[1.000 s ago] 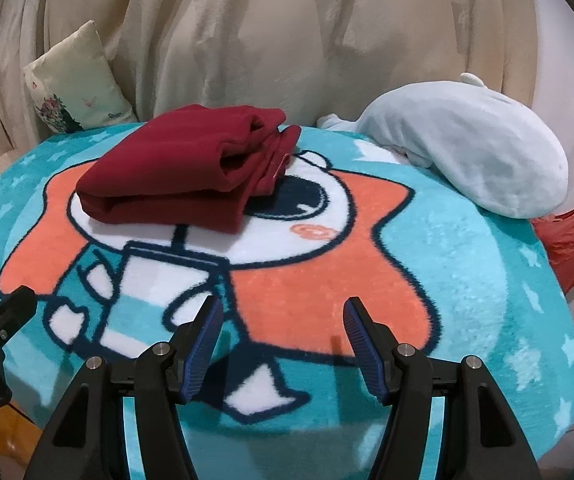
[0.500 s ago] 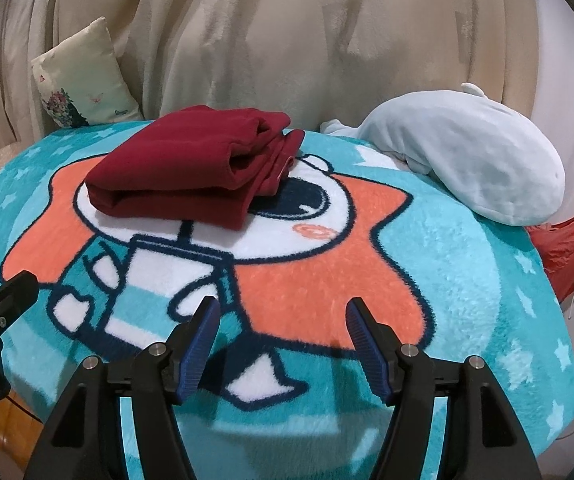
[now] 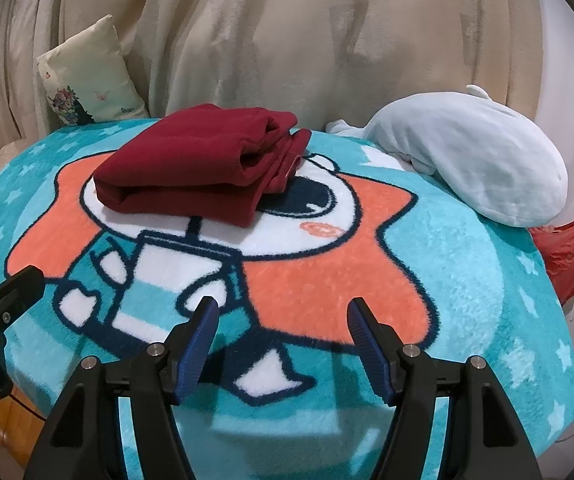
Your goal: Fold small clothes
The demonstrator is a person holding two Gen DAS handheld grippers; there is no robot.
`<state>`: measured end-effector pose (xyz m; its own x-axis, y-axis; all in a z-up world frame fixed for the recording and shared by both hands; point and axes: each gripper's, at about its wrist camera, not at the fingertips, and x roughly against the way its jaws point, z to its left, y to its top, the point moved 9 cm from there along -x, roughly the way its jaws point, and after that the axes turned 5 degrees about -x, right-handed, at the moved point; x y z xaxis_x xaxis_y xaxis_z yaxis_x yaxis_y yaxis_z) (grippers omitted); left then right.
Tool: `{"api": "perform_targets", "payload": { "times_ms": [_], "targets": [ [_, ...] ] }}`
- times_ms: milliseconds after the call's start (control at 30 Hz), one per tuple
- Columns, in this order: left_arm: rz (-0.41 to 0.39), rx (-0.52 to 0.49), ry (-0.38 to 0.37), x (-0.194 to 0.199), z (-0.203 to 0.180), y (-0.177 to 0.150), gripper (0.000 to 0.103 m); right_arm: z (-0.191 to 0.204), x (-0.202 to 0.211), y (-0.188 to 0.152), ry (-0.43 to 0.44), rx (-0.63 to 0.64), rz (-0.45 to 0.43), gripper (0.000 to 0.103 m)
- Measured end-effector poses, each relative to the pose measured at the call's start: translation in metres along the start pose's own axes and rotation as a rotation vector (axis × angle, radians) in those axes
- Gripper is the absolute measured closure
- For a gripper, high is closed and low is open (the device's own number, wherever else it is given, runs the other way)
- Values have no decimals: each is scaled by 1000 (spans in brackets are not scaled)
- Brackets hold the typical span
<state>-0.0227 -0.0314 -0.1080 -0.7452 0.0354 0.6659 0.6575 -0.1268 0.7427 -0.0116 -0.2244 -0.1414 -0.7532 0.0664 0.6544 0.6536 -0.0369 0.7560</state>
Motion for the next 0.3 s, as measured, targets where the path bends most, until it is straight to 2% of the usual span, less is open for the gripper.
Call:
{"api": "perform_targets", "payload": {
  "times_ms": [300],
  "targets": [
    [-28, -5, 23, -4, 7, 8, 0, -2, -12, 1, 21, -25, 35, 31]
  ]
}}
